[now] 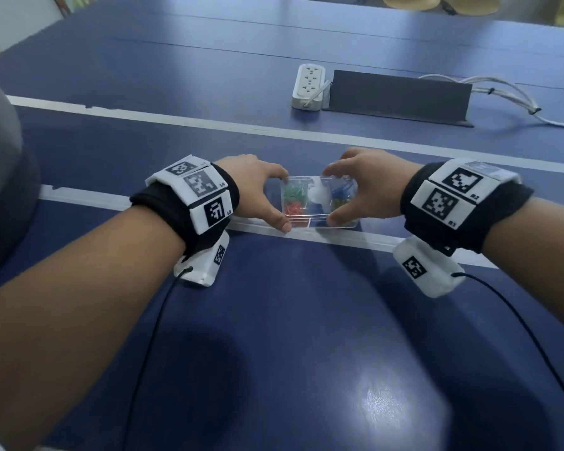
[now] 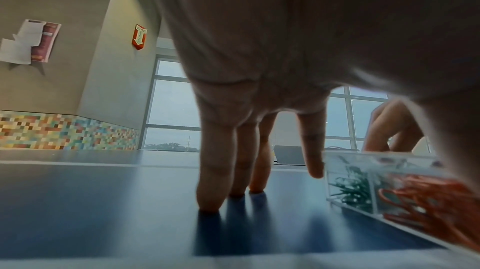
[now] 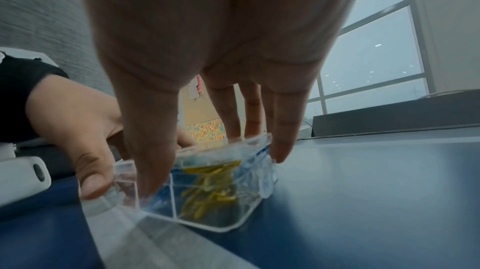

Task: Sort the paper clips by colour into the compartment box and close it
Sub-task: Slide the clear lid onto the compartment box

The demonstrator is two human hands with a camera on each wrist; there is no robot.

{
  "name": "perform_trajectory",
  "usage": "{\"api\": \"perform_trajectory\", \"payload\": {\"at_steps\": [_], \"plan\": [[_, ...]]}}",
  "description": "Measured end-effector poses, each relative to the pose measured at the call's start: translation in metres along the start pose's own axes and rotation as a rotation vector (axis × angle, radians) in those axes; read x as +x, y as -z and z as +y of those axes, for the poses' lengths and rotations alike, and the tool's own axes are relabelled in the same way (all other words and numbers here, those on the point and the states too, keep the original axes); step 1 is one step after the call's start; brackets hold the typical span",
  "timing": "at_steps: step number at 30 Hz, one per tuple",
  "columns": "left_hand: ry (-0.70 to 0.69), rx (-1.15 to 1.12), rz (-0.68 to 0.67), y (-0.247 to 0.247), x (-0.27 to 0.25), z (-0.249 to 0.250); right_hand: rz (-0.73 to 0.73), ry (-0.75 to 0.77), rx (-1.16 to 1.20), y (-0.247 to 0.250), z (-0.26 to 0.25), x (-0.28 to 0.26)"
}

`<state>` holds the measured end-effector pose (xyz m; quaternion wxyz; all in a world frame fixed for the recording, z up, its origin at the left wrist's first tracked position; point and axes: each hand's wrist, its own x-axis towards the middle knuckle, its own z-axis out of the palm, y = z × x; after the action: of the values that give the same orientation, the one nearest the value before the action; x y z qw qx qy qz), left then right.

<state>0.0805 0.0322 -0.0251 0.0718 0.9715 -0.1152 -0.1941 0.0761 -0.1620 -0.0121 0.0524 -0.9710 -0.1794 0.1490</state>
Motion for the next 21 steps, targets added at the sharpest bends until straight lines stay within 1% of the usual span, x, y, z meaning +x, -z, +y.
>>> {"api": "perform_trajectory", "payload": {"at_steps": [8, 13, 21], "plan": [[0.042, 0.015, -0.038, 0.000, 0.002, 0.003, 0.002, -0.040, 0.107, -0.002, 0.005, 0.000], [0.067, 0.023, -0.027, -0.001, 0.001, 0.007, 0.007, -0.054, 0.153, -0.004, 0.006, -0.001], [0.088, 0.109, -0.050, 0.003, 0.003, 0.017, 0.003, -0.074, 0.206, -0.009, 0.010, -0.004]]}}
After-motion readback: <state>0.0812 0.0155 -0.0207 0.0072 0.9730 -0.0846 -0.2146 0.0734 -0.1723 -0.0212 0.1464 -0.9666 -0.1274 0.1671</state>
